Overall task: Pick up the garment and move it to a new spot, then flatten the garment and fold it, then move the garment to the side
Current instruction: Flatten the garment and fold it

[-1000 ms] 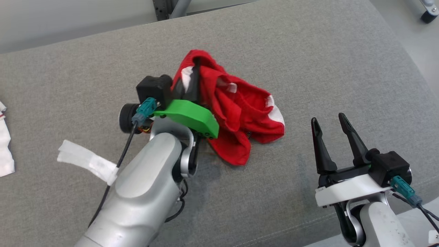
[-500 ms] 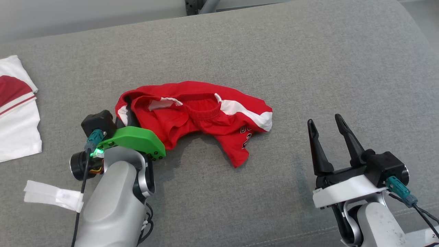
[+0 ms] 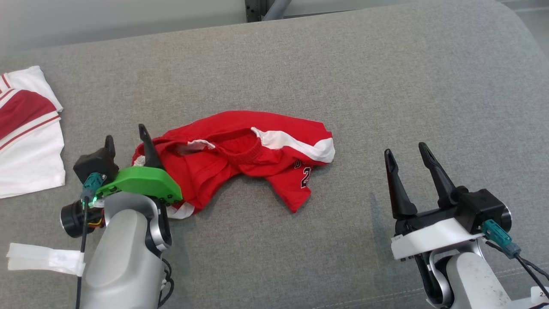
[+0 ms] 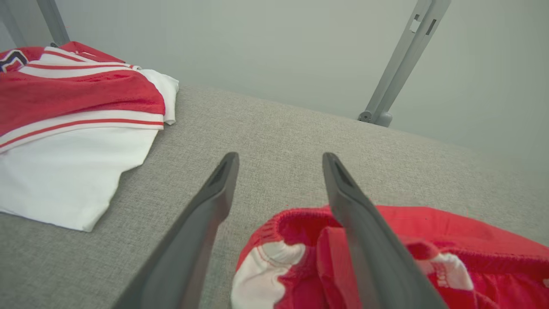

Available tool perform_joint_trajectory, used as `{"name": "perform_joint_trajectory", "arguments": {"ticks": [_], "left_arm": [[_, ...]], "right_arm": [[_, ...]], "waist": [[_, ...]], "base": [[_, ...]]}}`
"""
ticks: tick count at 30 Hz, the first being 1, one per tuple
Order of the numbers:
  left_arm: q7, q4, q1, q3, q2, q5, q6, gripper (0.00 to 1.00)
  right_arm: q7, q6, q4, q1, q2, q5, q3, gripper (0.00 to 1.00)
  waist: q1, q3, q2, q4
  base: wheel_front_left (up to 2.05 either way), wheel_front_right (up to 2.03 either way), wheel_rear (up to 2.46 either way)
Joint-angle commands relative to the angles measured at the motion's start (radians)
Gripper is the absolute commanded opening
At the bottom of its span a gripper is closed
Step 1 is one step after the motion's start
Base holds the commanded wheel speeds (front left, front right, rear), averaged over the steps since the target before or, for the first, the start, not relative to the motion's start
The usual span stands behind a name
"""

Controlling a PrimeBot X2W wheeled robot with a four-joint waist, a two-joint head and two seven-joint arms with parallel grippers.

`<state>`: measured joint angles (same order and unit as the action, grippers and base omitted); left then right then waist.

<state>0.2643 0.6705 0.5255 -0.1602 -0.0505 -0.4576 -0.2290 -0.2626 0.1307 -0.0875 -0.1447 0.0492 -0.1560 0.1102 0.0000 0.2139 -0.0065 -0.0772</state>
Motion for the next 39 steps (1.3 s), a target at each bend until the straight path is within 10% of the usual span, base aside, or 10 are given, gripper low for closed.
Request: {"name": "perform_joint_trajectory", "arguments": {"ticks": [1, 7, 17, 31, 36, 37, 39], "left_arm": [[0.001, -0.027, 0.008, 0.017, -0.002, 0.031, 0.001, 1.00], [0.000, -0.098, 0.022, -0.007, -0.001, 0.103, 0.051, 1.00], [-0.056, -0.044, 0.071, -0.358, -0.002, -0.063, 0.152, 1.00], [-0.173, 0.046, 0.124, -0.554, -0.002, -0.151, 0.035, 1.00], [-0.199, 0.049, 0.129, -0.584, -0.002, -0.194, 0.052, 0.36], [-0.201, 0.052, 0.131, -0.592, -0.002, -0.201, 0.056, 0.03], [-0.201, 0.055, 0.135, -0.604, -0.002, -0.212, 0.064, 0.00]], "right_arm": [[-0.003, 0.000, -0.002, 0.002, 0.002, 0.006, -0.001, 1.00], [-0.003, 0.000, -0.004, 0.004, 0.002, 0.002, 0.001, 1.00], [-0.003, 0.000, -0.010, -0.002, 0.002, -0.008, 0.017, 1.00], [-0.003, 0.000, -0.007, 0.014, 0.002, -0.016, 0.017, 1.00], [-0.003, 0.000, -0.010, 0.018, 0.002, -0.017, 0.025, 1.00], [-0.003, 0.000, -0.011, 0.018, 0.002, -0.017, 0.027, 1.00], [-0.003, 0.000, -0.012, 0.018, 0.002, -0.019, 0.029, 1.00]], "waist": [[0.0000, -0.003, 0.0065, 0.000], [0.0000, -0.008, 0.0065, 0.000], [0.0000, -0.008, 0.0065, -0.030], [0.0000, -0.011, 0.0065, -0.064], [0.0000, -0.013, 0.0065, -0.072], [0.0000, -0.014, 0.0065, -0.074], [0.0000, -0.016, 0.0065, -0.078]], "base": [[0.00, 0.00, 0.00], [0.00, 0.00, 0.00], [0.00, 0.00, 0.00], [0.00, 0.00, 0.00], [0.00, 0.00, 0.00], [0.00, 0.00, 0.00], [0.00, 0.00, 0.00]]}}
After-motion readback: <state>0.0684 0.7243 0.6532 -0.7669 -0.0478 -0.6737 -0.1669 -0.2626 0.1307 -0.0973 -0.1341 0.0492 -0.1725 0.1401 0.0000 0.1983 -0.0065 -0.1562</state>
